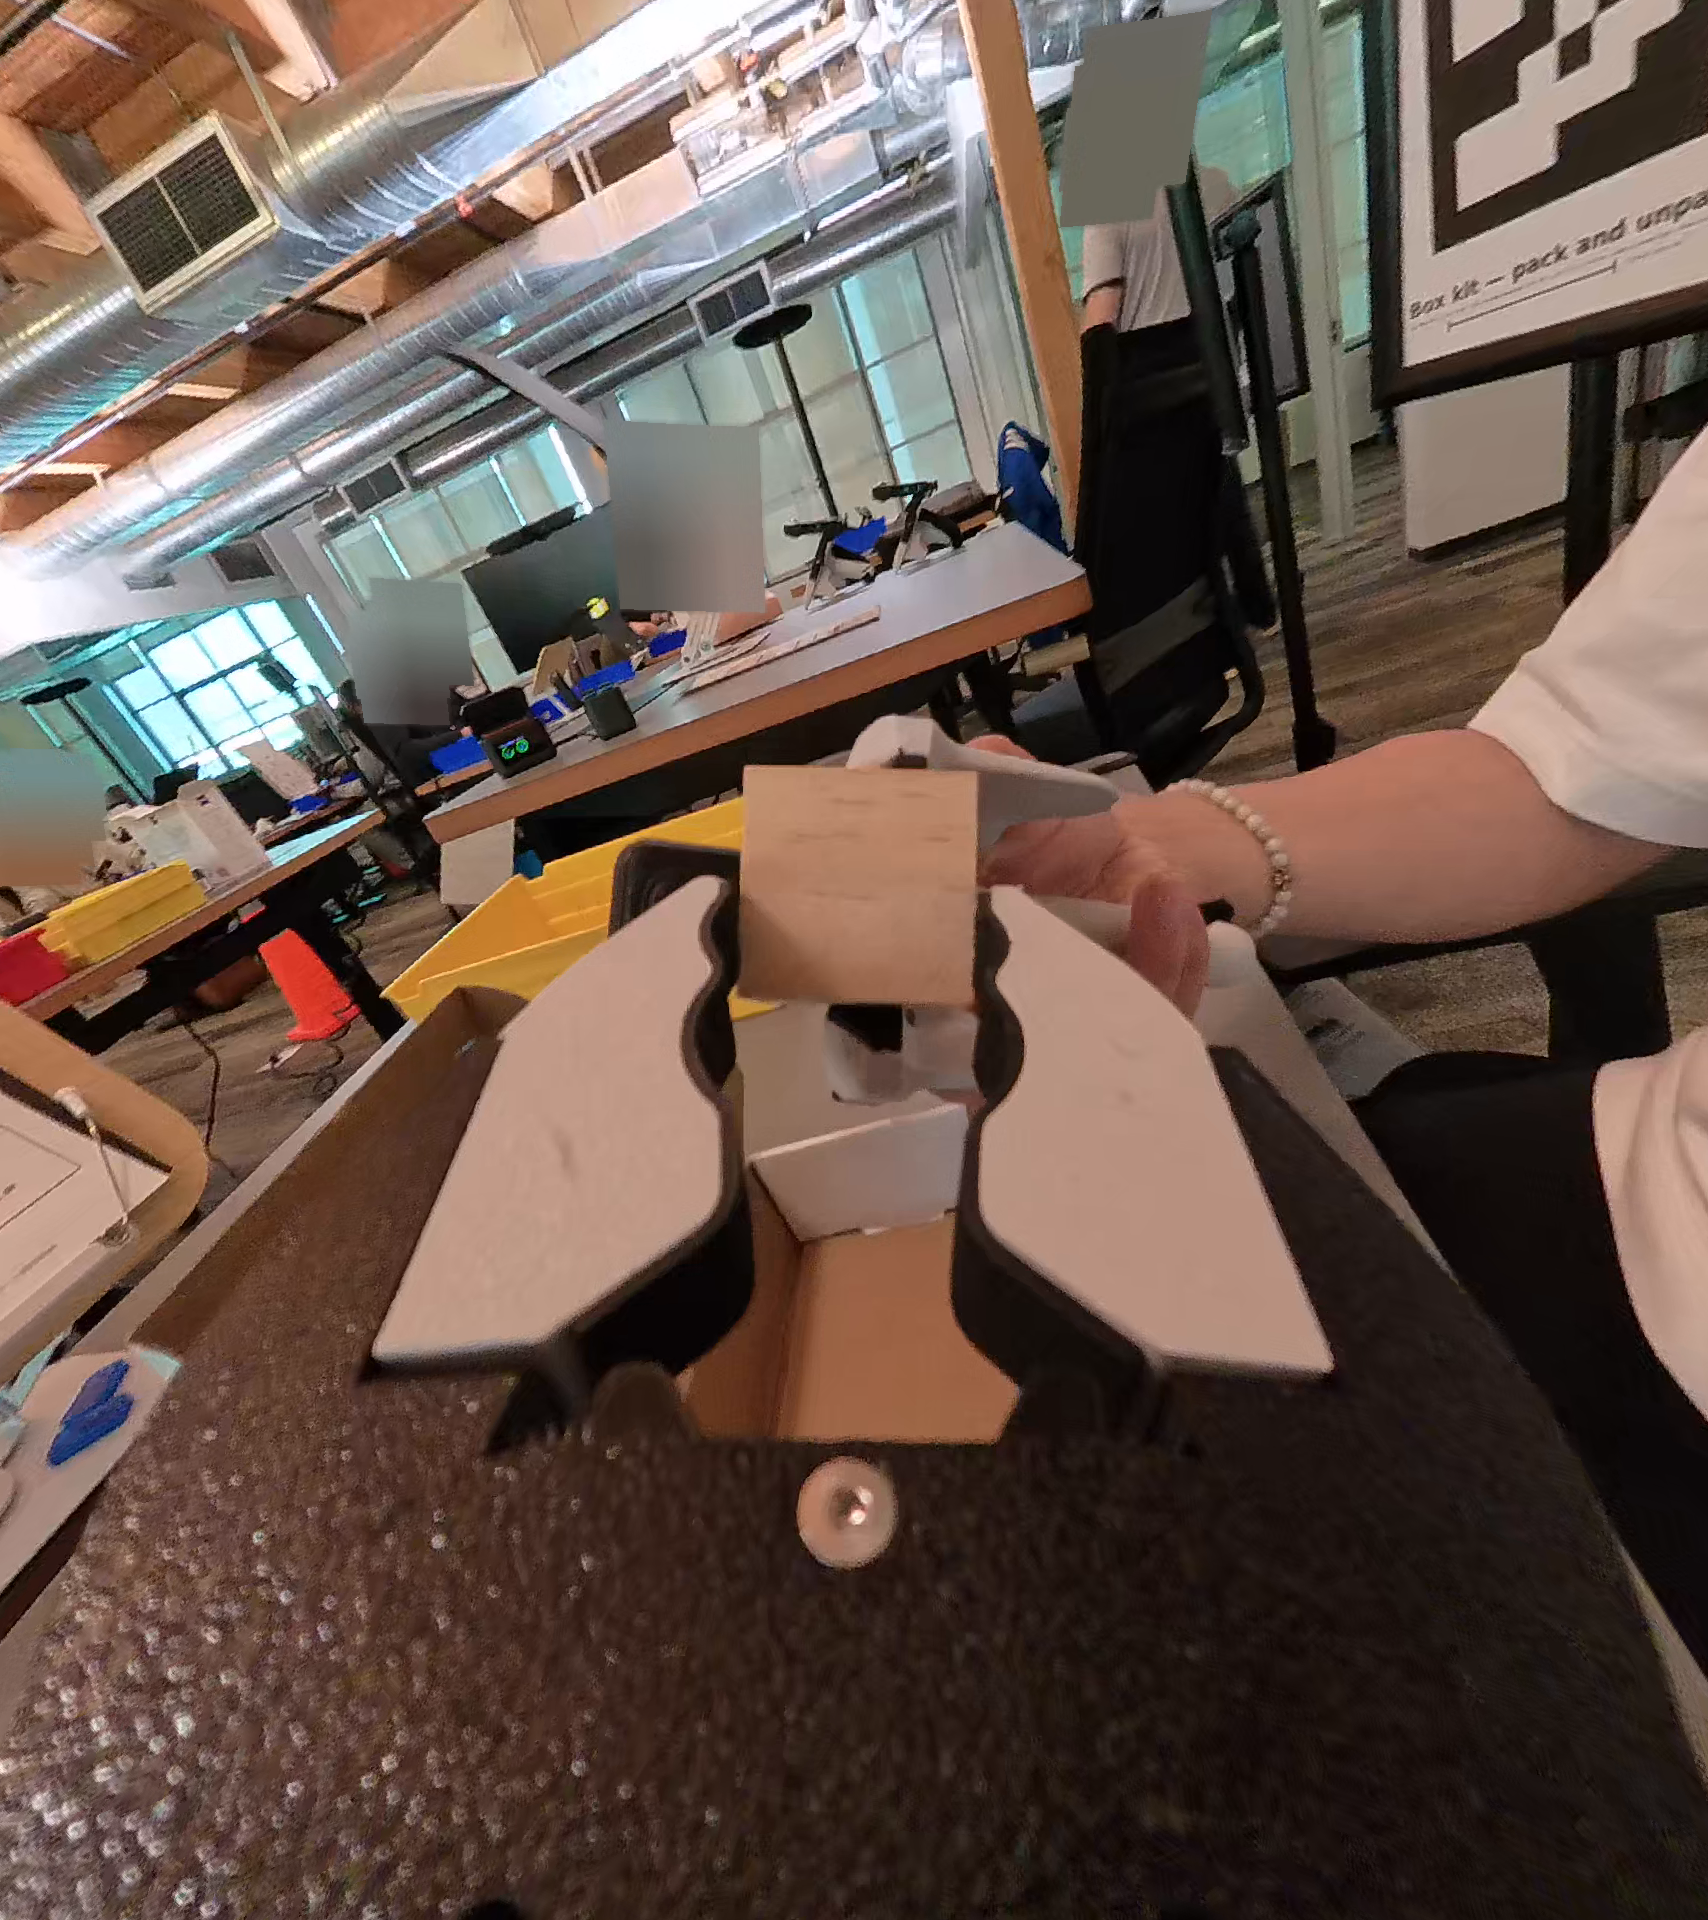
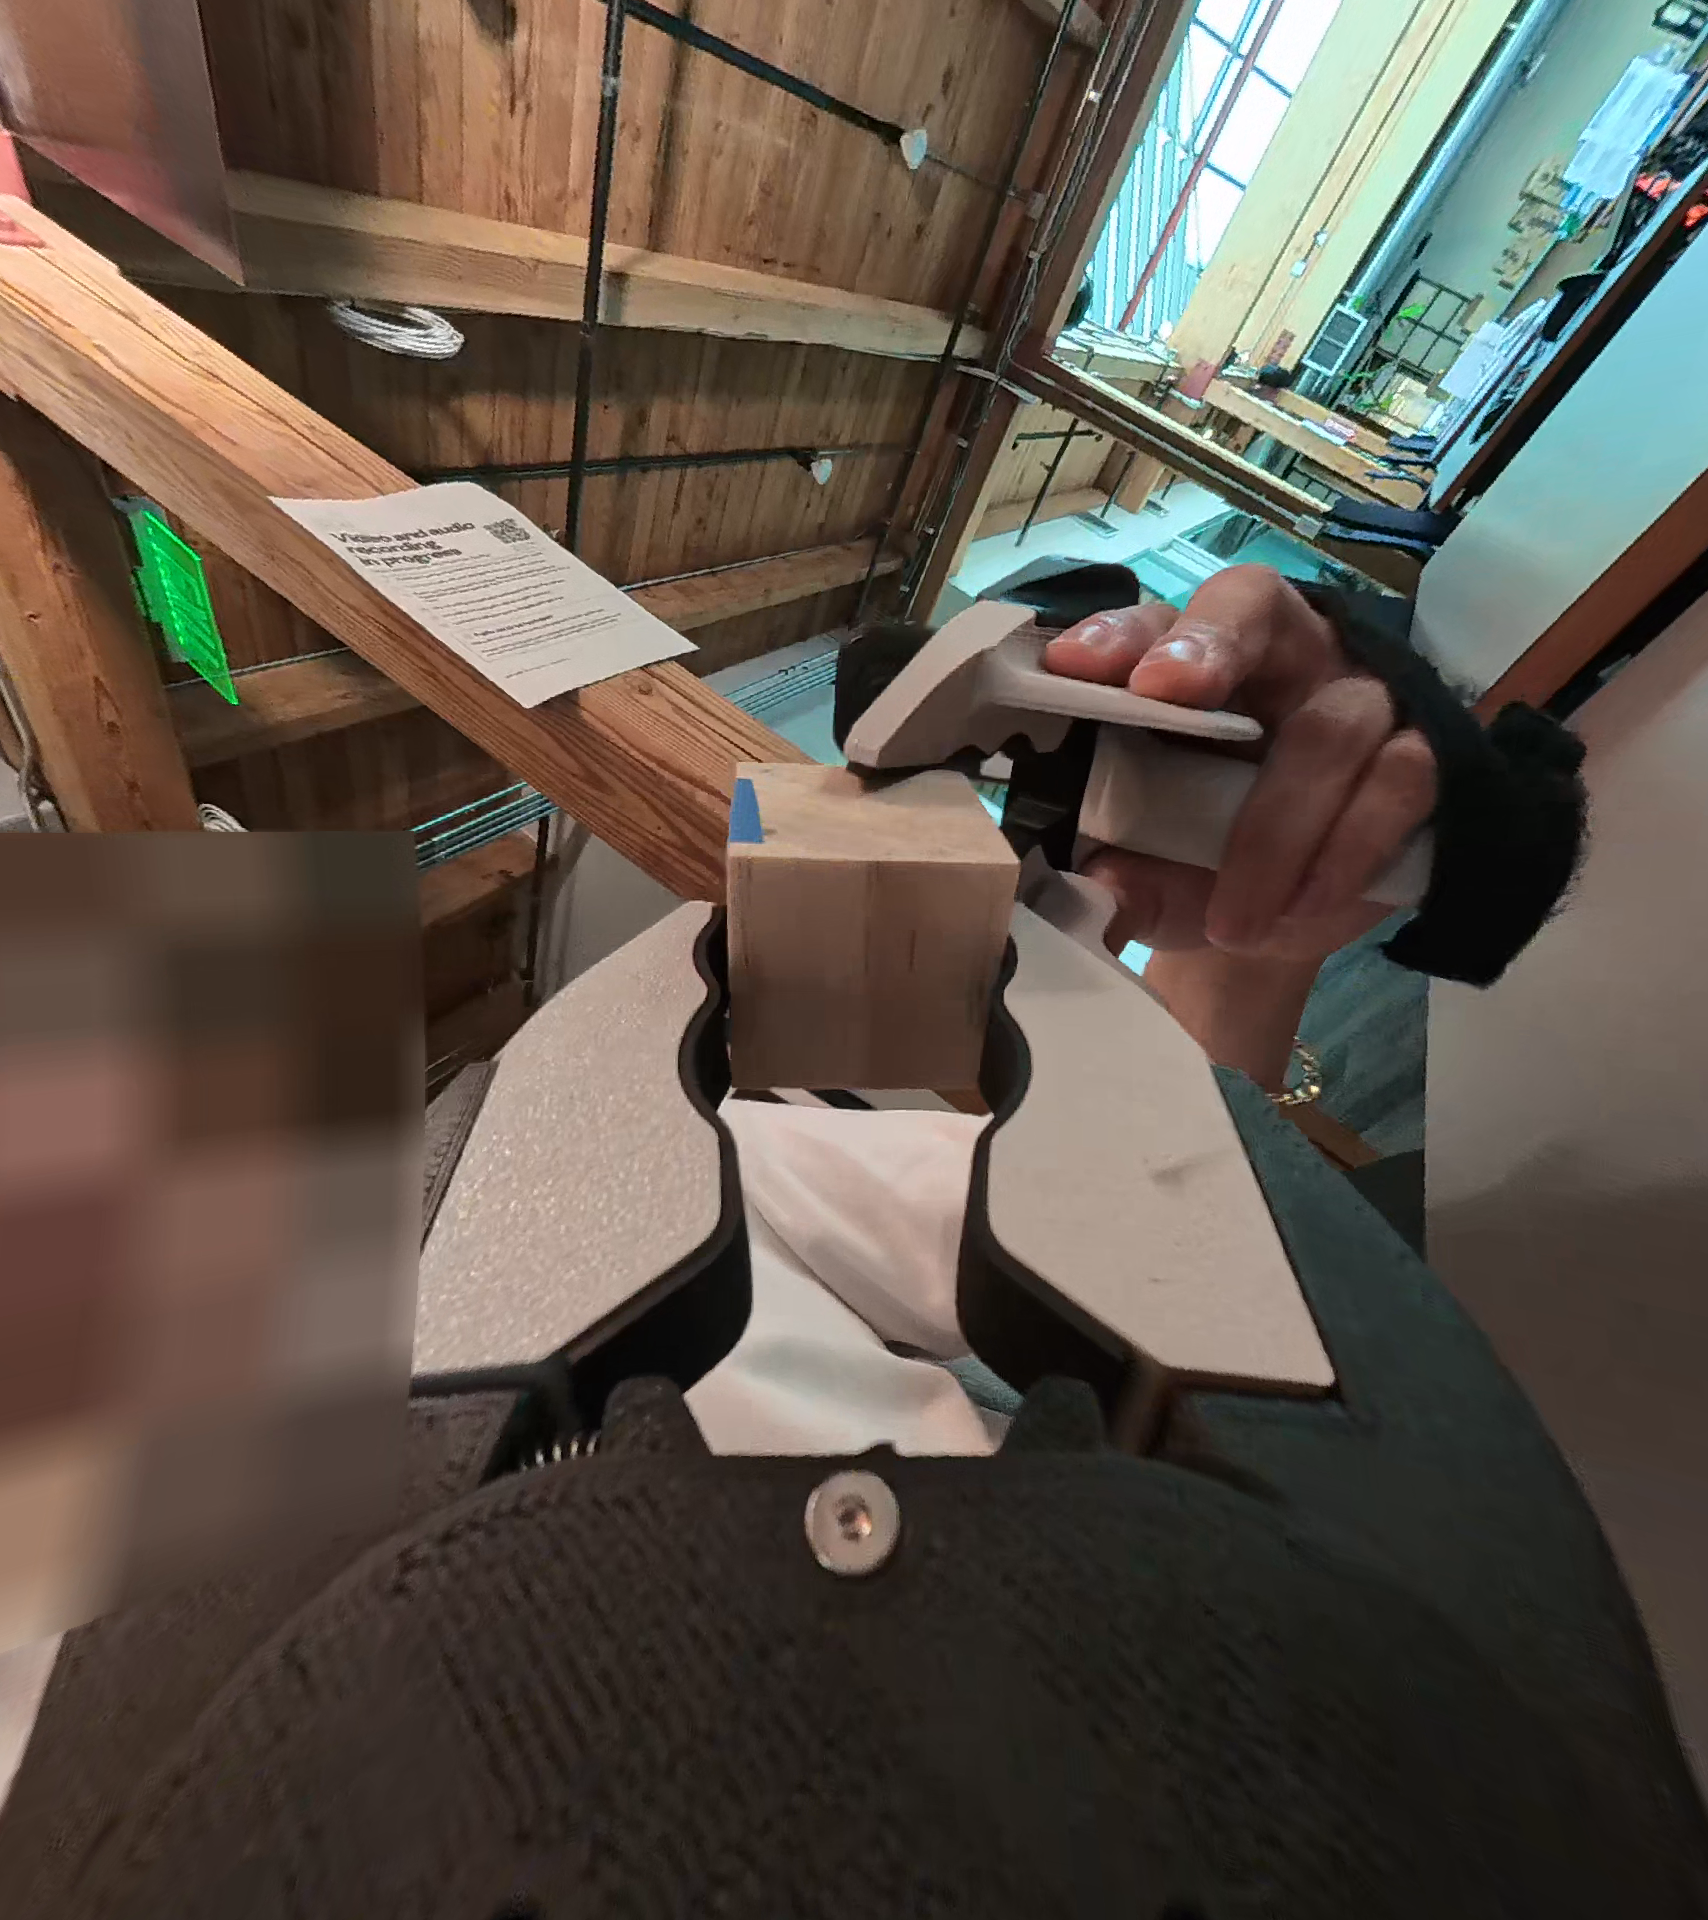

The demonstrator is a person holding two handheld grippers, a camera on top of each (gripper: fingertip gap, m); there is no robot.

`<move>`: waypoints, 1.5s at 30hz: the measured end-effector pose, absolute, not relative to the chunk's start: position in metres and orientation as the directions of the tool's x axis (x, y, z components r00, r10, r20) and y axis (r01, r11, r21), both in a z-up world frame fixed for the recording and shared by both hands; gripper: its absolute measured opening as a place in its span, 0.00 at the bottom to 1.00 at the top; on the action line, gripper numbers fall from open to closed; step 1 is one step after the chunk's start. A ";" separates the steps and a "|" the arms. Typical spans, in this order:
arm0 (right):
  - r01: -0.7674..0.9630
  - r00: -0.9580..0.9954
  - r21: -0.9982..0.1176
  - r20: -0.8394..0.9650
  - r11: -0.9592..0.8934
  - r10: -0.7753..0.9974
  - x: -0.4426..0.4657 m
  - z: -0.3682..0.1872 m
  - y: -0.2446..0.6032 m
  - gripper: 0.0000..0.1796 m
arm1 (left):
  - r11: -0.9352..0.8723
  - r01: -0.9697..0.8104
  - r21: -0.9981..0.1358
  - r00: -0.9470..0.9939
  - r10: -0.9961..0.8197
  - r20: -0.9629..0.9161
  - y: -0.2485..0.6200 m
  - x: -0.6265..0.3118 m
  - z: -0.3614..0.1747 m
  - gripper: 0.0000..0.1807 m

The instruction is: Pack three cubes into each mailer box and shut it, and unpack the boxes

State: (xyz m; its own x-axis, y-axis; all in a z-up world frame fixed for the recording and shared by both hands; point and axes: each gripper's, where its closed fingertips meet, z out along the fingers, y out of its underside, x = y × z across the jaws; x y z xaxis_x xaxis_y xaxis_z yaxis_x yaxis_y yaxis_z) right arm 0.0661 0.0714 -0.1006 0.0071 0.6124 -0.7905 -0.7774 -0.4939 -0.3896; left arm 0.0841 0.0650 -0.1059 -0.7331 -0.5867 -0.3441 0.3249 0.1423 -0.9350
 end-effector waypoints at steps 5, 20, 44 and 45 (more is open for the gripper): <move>-0.744 0.176 -0.482 -0.810 -0.464 0.559 0.074 -0.116 0.076 0.25 | 0.113 0.216 -0.970 -0.725 -0.647 -0.237 0.068 0.090 -0.112 0.30; -0.018 0.999 -0.588 0.015 -0.808 -0.032 0.175 -0.256 0.043 0.25 | 0.309 -0.011 -0.951 -0.528 -0.810 -0.257 0.110 0.105 -0.164 0.27; 0.262 0.958 -0.405 0.221 -0.876 0.184 0.180 -0.267 0.011 0.26 | 0.315 -0.149 -0.937 -0.502 -0.841 -0.203 0.129 0.101 -0.190 0.25; 0.259 0.960 -0.420 0.210 -0.870 0.185 0.178 -0.265 0.012 0.26 | 0.310 -0.149 -0.939 -0.497 -0.844 -0.200 0.131 0.100 -0.188 0.25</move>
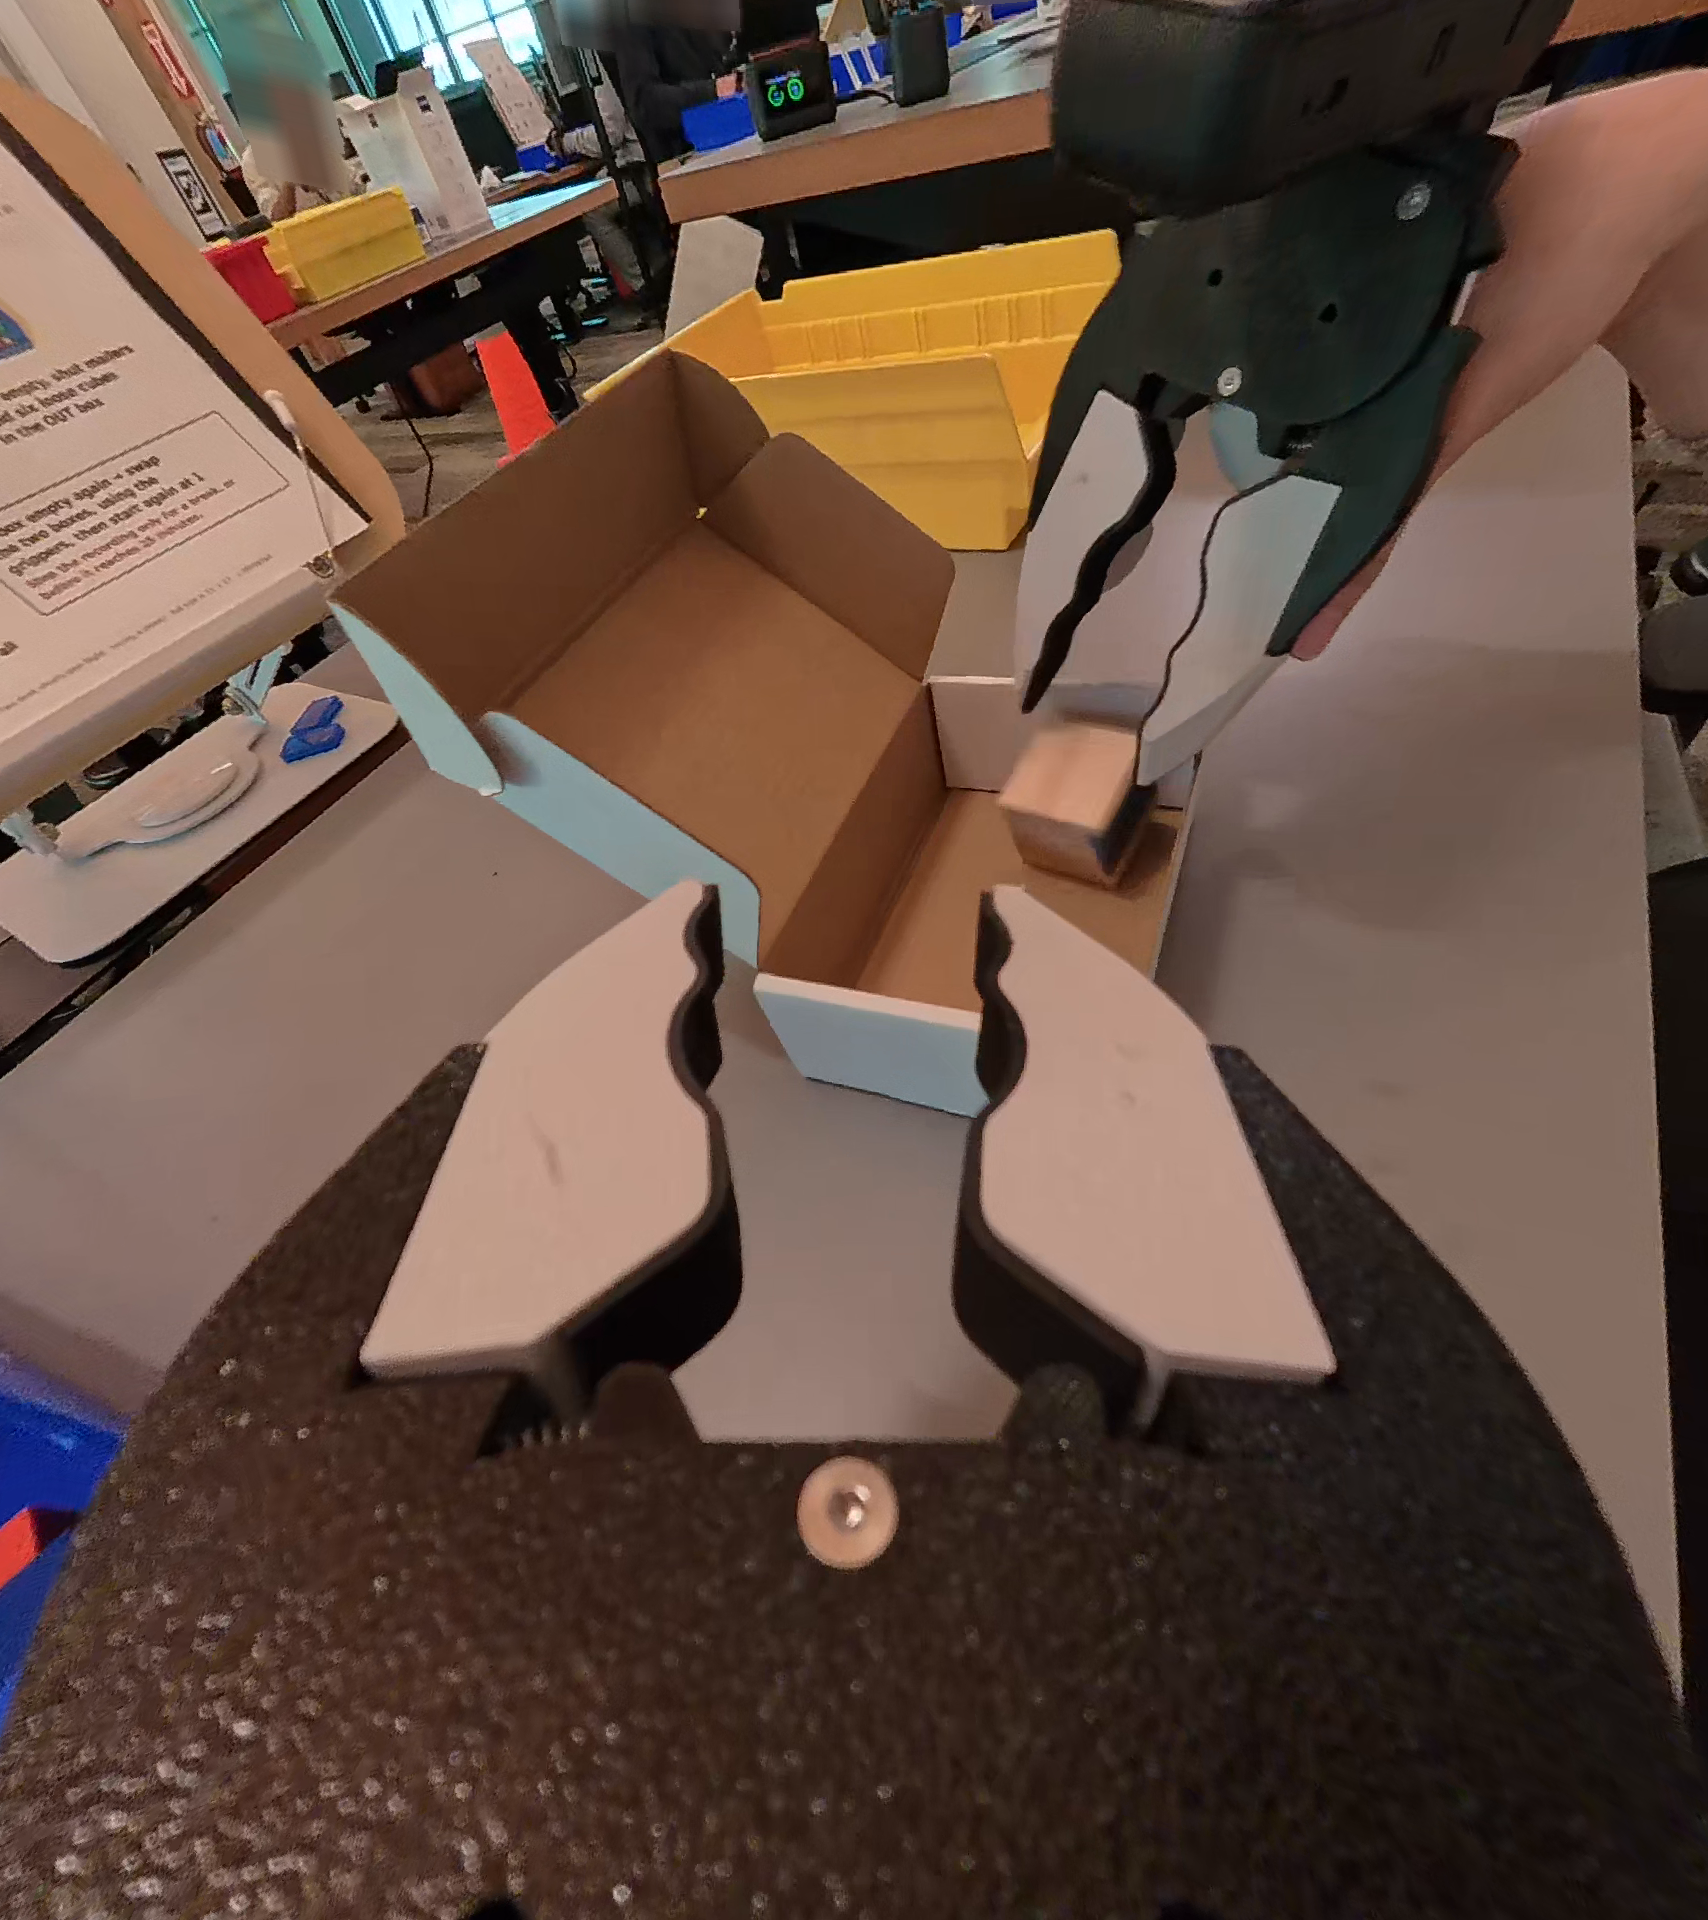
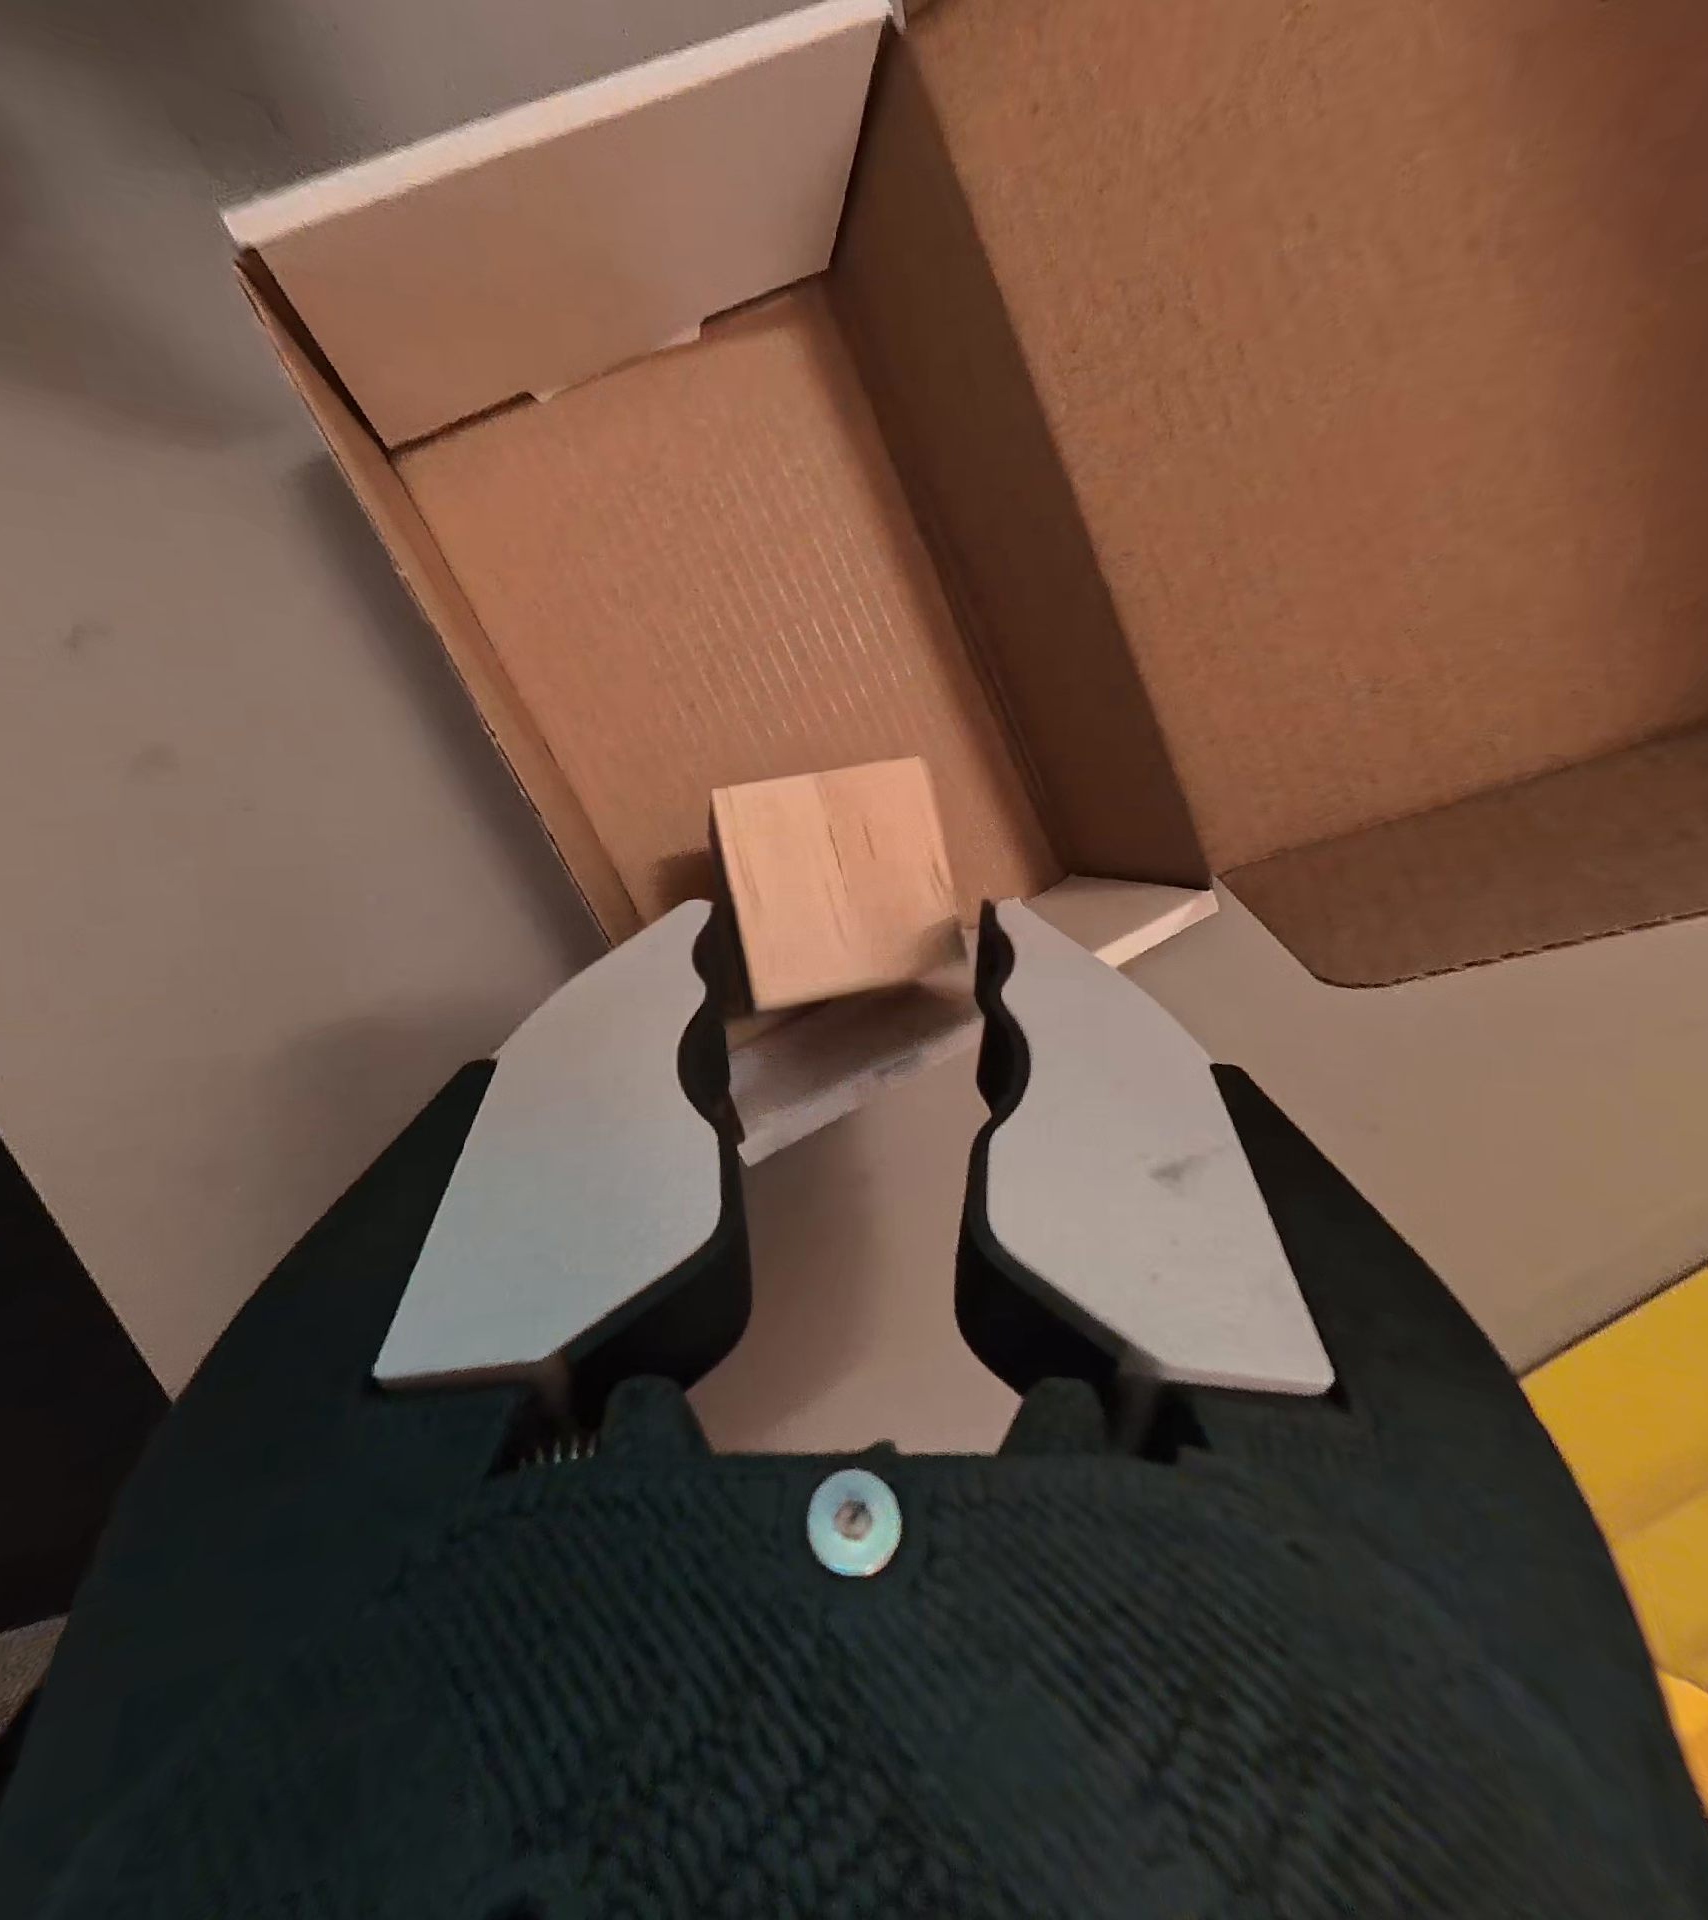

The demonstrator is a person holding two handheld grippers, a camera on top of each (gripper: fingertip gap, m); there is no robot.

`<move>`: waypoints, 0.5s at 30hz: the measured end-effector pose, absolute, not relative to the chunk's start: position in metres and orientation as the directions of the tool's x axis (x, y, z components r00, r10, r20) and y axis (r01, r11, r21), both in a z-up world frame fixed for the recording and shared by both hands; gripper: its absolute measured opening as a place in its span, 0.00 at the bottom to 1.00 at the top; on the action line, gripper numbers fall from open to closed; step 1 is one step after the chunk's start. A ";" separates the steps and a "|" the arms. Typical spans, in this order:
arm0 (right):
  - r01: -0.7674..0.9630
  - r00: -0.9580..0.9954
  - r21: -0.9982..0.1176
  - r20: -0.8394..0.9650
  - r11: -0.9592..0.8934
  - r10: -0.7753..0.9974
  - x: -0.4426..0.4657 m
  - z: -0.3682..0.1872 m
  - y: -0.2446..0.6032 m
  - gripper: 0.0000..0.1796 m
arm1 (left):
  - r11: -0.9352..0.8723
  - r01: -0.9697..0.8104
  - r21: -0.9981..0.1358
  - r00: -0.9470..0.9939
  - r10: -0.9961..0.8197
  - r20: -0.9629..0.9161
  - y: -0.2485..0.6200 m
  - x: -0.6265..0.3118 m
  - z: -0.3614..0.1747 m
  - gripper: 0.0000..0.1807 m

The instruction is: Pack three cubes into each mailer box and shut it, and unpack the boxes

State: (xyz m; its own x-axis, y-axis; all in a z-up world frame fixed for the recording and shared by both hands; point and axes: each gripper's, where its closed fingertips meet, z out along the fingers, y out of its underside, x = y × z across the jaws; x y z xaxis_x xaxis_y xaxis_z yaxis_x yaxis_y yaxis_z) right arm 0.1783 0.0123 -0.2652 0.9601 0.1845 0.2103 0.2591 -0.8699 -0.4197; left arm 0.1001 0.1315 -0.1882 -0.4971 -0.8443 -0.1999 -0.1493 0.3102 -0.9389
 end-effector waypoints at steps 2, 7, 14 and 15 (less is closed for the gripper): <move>0.251 0.964 -0.448 0.196 -0.858 0.180 0.176 -0.261 0.014 0.27 | 0.305 -0.155 -0.940 -0.482 -0.854 -0.197 0.138 0.099 -0.185 0.25; 0.238 0.968 -0.491 0.193 -0.838 0.162 0.177 -0.253 0.014 0.28 | 0.292 -0.217 -0.931 -0.318 -0.923 -0.216 0.193 0.100 -0.166 0.23; 0.234 0.968 -0.501 0.202 -0.833 0.150 0.182 -0.249 0.011 0.27 | -0.047 -0.667 -0.743 0.156 -0.985 -0.078 0.337 0.094 -0.184 0.22; 0.238 0.967 -0.497 0.203 -0.834 0.155 0.182 -0.249 0.010 0.27 | -0.093 -0.719 -0.689 0.173 -0.984 -0.048 0.346 0.094 -0.192 0.23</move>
